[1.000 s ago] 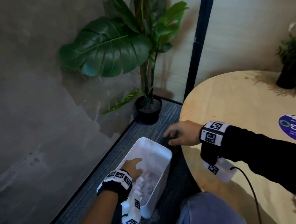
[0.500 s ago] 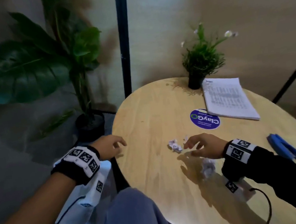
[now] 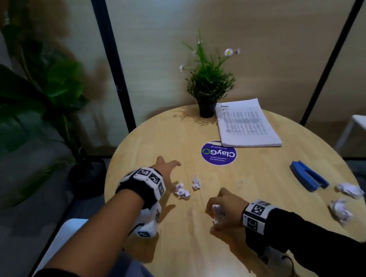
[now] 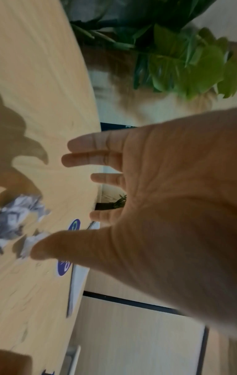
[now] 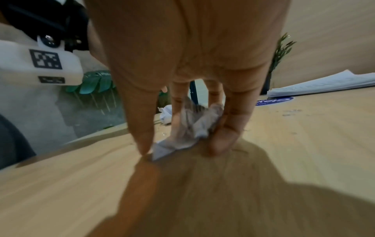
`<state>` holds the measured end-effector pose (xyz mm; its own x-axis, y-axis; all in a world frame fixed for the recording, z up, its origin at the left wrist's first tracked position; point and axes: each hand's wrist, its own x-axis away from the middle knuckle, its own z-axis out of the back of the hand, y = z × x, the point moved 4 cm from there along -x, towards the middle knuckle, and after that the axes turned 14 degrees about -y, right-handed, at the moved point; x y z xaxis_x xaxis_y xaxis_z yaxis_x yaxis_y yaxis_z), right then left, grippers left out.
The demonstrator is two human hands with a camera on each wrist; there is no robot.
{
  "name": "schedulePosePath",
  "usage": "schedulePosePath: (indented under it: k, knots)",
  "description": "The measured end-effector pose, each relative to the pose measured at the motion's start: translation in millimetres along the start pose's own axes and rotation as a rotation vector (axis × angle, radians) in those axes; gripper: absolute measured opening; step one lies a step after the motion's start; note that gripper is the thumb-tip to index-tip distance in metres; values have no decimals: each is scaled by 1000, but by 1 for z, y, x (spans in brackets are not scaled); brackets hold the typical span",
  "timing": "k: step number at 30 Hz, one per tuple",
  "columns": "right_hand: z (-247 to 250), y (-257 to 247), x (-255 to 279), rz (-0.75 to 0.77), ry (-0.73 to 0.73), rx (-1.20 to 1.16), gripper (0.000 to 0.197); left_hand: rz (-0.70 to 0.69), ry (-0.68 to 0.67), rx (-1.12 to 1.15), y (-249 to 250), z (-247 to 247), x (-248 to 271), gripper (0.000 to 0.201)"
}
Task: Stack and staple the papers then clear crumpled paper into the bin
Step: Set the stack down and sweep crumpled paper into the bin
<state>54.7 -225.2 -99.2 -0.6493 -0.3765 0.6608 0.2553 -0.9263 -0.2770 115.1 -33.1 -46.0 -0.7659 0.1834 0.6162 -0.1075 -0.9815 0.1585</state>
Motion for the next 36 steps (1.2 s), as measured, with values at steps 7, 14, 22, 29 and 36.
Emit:
schedulePosePath:
  k: [7, 14, 22, 29, 36]
  knots:
    - [7, 27, 17, 70, 126, -147, 13, 0, -20, 52, 28, -34, -40, 99]
    - [23, 102, 69, -69, 266, -334, 27, -60, -16, 81, 53, -41, -56, 90]
    - [32, 200, 126, -342, 399, -399, 26, -24, 24, -10, 64, -45, -65, 50]
    - [10, 241, 141, -638, 324, -441, 54, 11, 5, -75, 66, -37, -67, 26]
    - [-4, 236, 125, -753, 137, -363, 39, -65, -45, -24, 47, -11, -40, 16]
